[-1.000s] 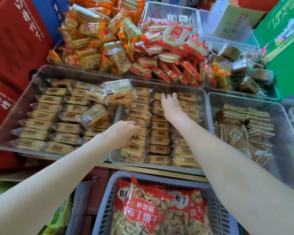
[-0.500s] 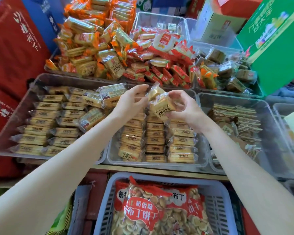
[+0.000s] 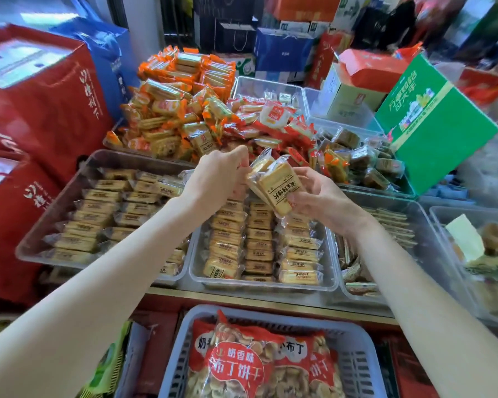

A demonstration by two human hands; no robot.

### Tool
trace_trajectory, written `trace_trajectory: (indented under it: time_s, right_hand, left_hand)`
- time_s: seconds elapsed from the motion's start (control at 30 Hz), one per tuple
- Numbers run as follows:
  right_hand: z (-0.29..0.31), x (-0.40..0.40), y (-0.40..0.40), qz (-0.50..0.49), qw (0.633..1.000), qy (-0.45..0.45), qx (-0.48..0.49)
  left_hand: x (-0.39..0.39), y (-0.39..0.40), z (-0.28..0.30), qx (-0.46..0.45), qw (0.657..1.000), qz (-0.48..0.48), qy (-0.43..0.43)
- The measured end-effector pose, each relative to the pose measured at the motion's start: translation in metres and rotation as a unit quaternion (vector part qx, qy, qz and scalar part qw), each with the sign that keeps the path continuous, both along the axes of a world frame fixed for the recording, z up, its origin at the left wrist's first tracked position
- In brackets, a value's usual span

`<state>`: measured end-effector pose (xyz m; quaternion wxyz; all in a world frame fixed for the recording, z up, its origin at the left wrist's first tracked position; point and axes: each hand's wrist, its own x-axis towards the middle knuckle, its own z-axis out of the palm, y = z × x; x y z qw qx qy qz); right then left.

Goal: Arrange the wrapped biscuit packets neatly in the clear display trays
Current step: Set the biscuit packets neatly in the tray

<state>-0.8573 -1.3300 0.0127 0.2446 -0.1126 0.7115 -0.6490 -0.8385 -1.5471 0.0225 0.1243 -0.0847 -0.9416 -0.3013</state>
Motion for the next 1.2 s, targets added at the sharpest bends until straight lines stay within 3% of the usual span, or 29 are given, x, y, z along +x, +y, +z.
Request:
trace_trajectory:
  time_s: [0.13, 0.2, 0.27, 0.33, 0.4, 0.5, 0.67, 0.8, 0.97, 1.2]
  right_hand:
    - [0.011, 0.002, -0.004, 0.003, 0.992, 0.078, 0.095]
    - [0.017, 0.003, -0.007, 0.014, 0.988, 0.098, 0.121]
    - [0.022, 0.003, -0.012, 0.026, 0.986, 0.105, 0.127]
    - [0.027, 0.005, -0.018, 0.026, 0.985, 0.118, 0.121]
    - [0.031, 0.006, -0.021, 0.016, 0.984, 0.131, 0.117]
    - [0.033, 0.008, -0.023, -0.002, 0.981, 0.153, 0.120]
    - [0.034, 0.003, -0.022, -0.009, 0.981, 0.164, 0.103]
    - [0.031, 0.000, -0.019, -0.035, 0.979, 0.167, 0.112]
    - [0.027, 0.000, -0.017, -0.046, 0.985, 0.144, 0.078]
    - [0.026, 0.001, -0.016, -0.030, 0.992, 0.113, 0.055]
  left_hand:
    - [0.002, -0.014, 0.008, 0.010, 1.000, 0.021, -0.002]
    - [0.001, -0.018, 0.014, 0.103, 0.994, -0.014, -0.042]
    - [0.005, -0.015, 0.024, 0.233, 0.965, -0.077, -0.091]
    - [0.007, -0.011, 0.030, 0.237, 0.962, -0.108, -0.075]
    - [0.006, -0.011, 0.030, 0.243, 0.964, -0.088, -0.067]
    - [0.008, -0.013, 0.030, 0.322, 0.941, -0.031, -0.096]
    - [0.008, -0.011, 0.030, 0.474, 0.871, 0.015, -0.126]
    - [0.006, -0.012, 0.031, 0.377, 0.921, 0.007, -0.099]
    - [0.011, -0.013, 0.023, 0.296, 0.947, -0.025, -0.124]
    - [0.014, -0.021, 0.022, 0.297, 0.945, -0.022, -0.136]
